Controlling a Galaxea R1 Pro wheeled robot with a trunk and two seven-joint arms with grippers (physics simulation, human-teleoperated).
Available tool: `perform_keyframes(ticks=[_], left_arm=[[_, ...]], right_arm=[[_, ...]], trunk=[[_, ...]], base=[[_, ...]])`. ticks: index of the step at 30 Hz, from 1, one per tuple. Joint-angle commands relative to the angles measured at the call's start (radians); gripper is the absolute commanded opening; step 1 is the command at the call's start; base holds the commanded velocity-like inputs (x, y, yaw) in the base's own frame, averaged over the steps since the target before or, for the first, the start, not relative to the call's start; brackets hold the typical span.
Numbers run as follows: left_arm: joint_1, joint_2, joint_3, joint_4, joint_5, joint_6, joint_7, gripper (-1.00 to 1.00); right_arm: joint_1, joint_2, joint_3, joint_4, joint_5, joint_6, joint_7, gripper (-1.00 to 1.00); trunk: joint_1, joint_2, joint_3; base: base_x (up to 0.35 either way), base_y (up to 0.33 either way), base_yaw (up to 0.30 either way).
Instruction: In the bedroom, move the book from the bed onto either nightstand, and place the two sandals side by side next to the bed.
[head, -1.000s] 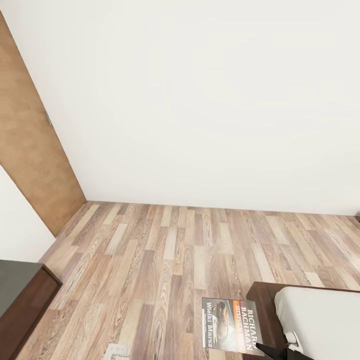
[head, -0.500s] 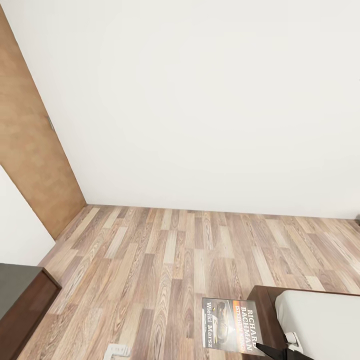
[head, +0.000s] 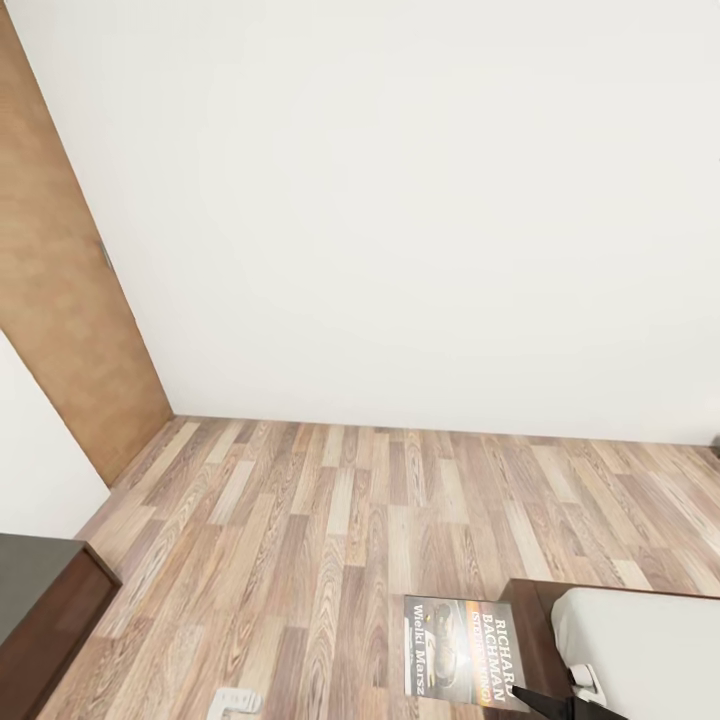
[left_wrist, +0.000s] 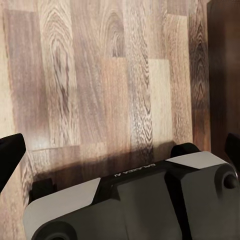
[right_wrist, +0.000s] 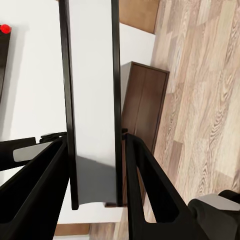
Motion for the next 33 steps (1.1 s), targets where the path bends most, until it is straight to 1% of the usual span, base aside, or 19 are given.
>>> perform_keyframes(ticks=[1,33], left_arm=[[-0.001,0.0,0.002,0.001,-0.002,-0.004,-0.003,1.0],[-0.001,0.0,0.002,0.001,-0.002,-0.004,-0.003,1.0]], right_arm=[[-0.001,-0.001,0.007,0.0,-0.008,0.011,0.002,-1.0],[-0.001,0.0,0.007,0.0,-0.008,0.01,0.002,-1.0]], trunk=[[0.0,-0.002,0.0],[0.0,-0.002,0.052]], base=[[0.0,0.0,0.0],[0.0,0.0,0.0]])
